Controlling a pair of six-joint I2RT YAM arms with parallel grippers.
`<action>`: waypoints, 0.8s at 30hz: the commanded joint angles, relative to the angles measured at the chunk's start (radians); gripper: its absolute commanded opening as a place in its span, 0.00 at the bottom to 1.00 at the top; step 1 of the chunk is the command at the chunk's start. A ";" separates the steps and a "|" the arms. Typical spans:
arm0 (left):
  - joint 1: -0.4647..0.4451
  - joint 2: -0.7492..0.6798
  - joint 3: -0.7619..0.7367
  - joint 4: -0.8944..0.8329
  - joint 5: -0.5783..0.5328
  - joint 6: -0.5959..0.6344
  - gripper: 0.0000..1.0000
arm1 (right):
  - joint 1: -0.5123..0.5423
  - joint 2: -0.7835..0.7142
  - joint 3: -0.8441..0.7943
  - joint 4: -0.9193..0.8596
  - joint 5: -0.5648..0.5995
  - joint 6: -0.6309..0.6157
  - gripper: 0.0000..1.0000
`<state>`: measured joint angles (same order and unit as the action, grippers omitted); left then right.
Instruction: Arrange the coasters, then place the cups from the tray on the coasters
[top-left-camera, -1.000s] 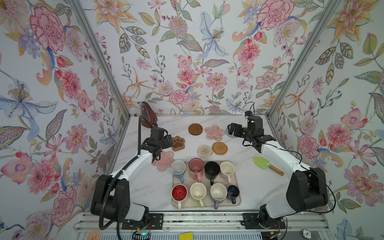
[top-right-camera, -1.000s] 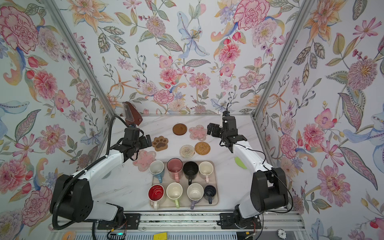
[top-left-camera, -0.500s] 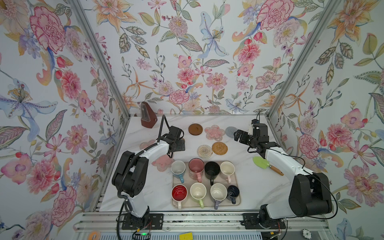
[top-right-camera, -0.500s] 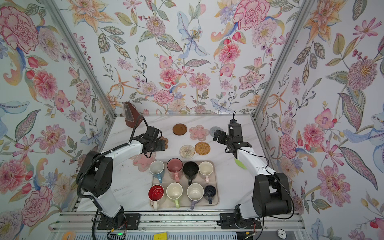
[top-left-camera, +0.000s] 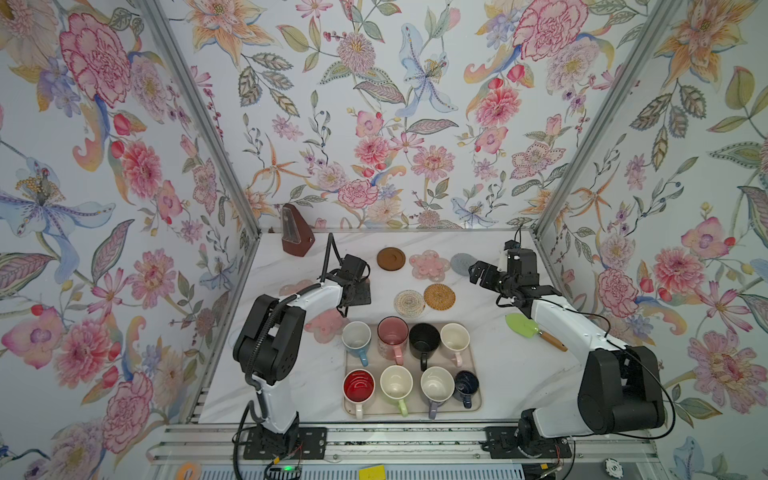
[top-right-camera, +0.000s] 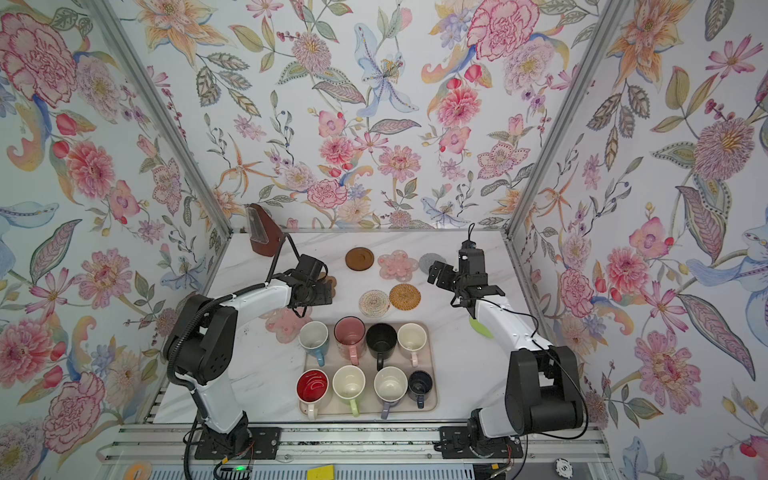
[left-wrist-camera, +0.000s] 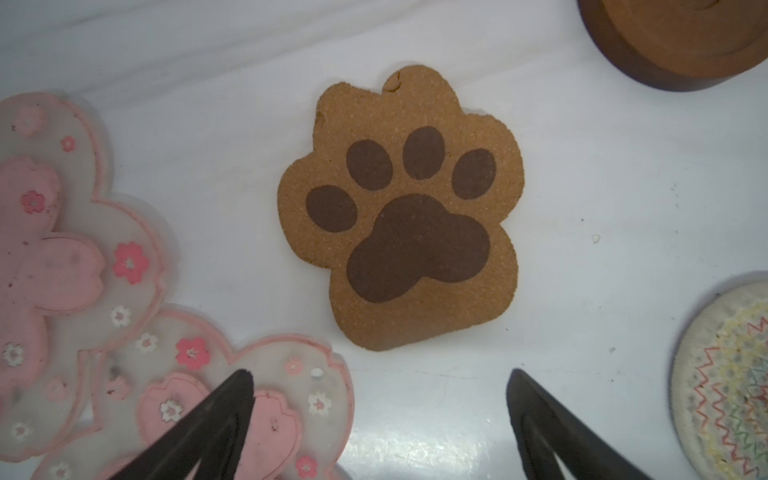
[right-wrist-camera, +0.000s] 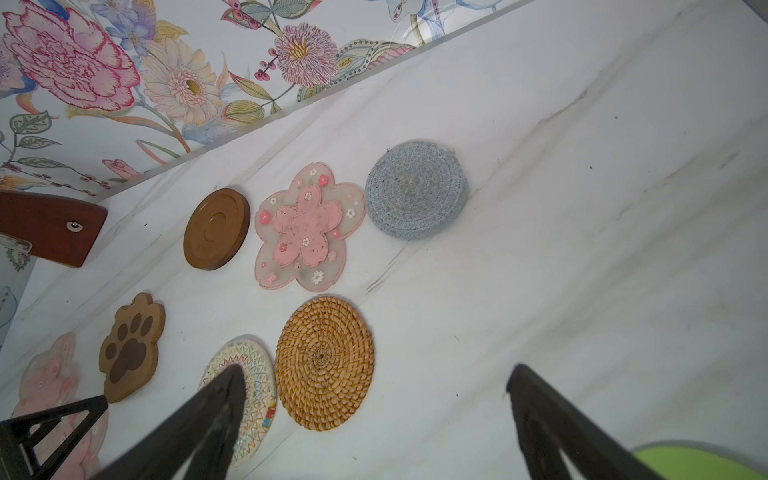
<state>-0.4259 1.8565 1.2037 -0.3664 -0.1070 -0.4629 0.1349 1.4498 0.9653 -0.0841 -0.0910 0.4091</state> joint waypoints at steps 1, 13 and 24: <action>-0.006 0.037 0.040 -0.021 0.013 -0.012 0.94 | -0.008 -0.035 -0.019 0.007 -0.006 0.011 0.99; -0.007 0.128 0.161 -0.106 0.043 0.004 0.87 | -0.018 -0.052 -0.032 0.005 -0.008 0.012 0.99; -0.012 0.125 0.151 -0.149 0.027 0.007 0.85 | -0.022 -0.052 -0.039 0.010 -0.013 0.020 0.99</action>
<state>-0.4294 1.9697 1.3407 -0.4725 -0.0814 -0.4679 0.1215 1.4124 0.9386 -0.0837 -0.0978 0.4160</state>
